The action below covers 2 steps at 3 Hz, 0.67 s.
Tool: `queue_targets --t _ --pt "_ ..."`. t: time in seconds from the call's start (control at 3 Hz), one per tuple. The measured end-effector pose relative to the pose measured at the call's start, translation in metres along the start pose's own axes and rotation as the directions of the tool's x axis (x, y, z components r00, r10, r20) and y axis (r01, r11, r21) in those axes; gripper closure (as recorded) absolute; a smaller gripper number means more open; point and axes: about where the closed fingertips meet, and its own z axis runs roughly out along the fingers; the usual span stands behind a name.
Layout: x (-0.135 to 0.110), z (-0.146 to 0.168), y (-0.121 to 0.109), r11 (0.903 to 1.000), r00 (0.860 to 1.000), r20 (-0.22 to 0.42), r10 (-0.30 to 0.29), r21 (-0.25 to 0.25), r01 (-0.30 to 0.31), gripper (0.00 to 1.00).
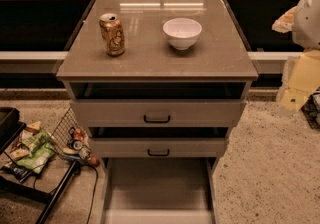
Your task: Close bottom drawer
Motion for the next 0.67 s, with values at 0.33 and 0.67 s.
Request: queue_targets --t 0.33,0.67 --pt "0.0001 -0.0004 0.0 1.0 1.0 0.005 0.001 0.004 -0.001 0.0" --pt "0.0004 -0.0022 0.0004 0.9998 1.0 0.028 0.004 0.021 -0.005 0.0"
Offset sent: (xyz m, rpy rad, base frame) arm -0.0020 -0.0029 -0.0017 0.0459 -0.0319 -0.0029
